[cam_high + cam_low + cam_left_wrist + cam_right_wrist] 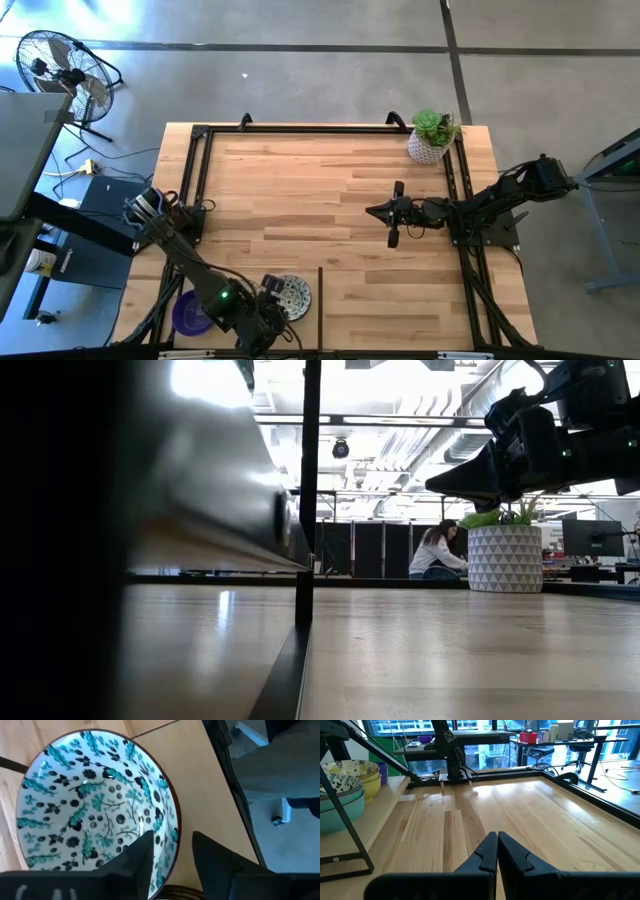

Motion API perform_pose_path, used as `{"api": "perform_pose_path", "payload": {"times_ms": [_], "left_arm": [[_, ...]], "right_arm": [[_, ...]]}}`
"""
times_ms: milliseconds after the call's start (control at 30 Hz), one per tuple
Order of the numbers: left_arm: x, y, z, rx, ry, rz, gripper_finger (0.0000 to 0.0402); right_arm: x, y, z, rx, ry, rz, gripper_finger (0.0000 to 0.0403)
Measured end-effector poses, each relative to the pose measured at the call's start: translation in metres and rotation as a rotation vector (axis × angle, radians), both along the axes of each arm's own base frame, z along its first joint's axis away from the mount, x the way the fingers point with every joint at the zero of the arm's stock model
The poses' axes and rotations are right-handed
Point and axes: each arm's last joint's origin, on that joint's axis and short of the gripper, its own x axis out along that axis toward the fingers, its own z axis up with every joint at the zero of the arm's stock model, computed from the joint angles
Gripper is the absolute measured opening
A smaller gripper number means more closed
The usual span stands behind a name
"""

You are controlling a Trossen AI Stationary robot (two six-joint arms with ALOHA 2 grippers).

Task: Pick & Place Mini bowls
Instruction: Stack the blue patterned bowl on top of the other stacked blue patterned bowls on the shelf

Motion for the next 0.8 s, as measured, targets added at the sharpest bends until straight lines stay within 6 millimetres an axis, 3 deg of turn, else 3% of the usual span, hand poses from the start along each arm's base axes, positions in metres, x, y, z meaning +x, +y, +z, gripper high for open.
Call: {"api": "perform_pose_path", "payload": {"times_ms": [100, 333, 467, 800], "left_arm": [[-0.002, 0.002, 0.003, 0.005, 0.012, 0.005, 0.0142], [-0.001, 0.001, 0.031, -0.026, -0.013, 0.004, 0.0147], [0.0, 0.0, 0.035, -0.033, -0.03, -0.011, 0.0143], [0.001, 0.0, 0.032, -0.011, -0.048, -0.029, 0.0038]], "right_arm": [[0.0, 0.0, 0.0, -0.001, 0.003, 0.0, 0.0001], [0.0, 0.0, 0.0, -0.01, 0.007, 0.001, 0.0001], [0.0, 0.0, -0.001, -0.011, 0.012, 0.001, 0.0002], [0.0, 0.0, -0.001, -0.012, 0.013, 0.001, 0.0002]]}}
